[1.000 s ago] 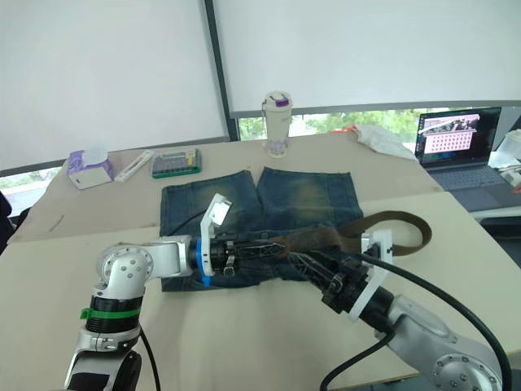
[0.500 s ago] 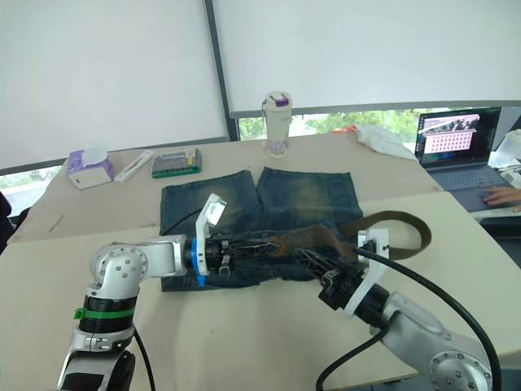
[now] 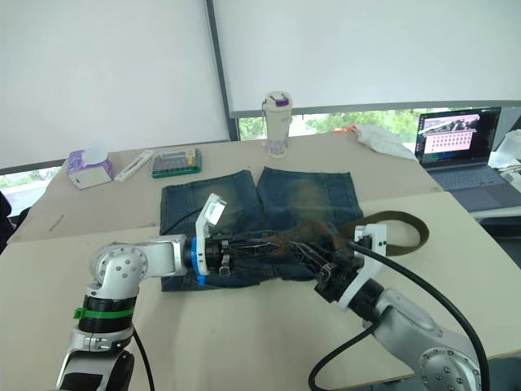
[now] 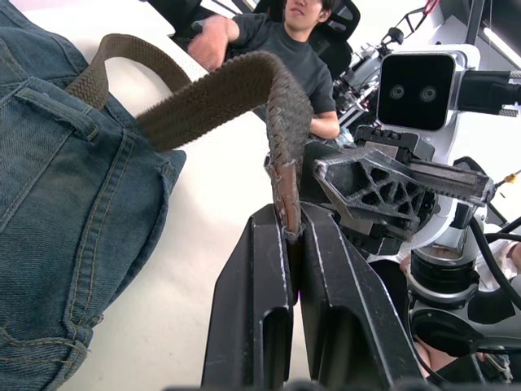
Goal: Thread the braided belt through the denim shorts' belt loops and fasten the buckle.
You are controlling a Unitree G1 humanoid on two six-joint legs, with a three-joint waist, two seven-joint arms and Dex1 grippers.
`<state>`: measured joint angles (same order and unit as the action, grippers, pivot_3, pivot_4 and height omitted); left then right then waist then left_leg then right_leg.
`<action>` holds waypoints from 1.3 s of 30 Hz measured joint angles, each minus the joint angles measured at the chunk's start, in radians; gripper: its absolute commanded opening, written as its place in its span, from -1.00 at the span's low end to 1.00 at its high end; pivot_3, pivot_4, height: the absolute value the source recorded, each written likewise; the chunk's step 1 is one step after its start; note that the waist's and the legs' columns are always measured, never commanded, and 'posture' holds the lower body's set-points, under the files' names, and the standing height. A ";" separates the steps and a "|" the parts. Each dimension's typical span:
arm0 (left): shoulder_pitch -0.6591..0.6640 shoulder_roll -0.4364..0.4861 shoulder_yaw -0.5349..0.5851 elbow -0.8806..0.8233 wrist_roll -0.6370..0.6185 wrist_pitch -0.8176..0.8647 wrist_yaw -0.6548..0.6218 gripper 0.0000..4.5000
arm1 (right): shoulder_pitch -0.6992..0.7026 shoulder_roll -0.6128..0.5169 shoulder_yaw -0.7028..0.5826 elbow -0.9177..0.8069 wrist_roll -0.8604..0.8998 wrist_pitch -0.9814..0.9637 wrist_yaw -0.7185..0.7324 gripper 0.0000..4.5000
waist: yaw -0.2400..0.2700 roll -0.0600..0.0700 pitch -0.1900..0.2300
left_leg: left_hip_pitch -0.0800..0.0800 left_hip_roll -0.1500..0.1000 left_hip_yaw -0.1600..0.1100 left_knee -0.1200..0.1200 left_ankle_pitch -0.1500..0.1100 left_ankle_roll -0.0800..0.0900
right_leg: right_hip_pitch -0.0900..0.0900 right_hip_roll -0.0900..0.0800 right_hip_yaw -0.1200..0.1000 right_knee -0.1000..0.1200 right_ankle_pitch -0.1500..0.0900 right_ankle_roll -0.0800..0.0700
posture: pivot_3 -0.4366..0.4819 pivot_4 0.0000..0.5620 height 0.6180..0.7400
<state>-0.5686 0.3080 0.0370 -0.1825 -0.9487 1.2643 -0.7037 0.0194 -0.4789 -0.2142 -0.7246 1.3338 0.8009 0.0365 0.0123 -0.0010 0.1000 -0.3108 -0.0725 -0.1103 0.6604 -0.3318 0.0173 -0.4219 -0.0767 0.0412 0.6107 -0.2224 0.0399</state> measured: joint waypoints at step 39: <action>-0.066 0.144 -0.582 0.417 0.894 -1.155 -0.471 -0.96 | 0.188 -0.212 -0.285 -0.061 0.030 -0.137 -0.250 -1.00 | -0.001 -0.001 0.002 | -0.005 0.001 0.001 0.000 -0.001 0.003 | 0.001 0.000 0.000 0.000 -0.001 0.002 | -0.05 -0.47 1.00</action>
<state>-0.6350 0.4522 -0.5446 0.2348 -0.0543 0.1089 -1.1749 0.2074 -0.6913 -0.4991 -0.7858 1.3641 0.6635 -0.2139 0.0110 -0.0023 0.1022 -0.3158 -0.0712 -0.1091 0.6600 -0.3330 0.0200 -0.4208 -0.0767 0.0416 0.6104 -0.2234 0.0414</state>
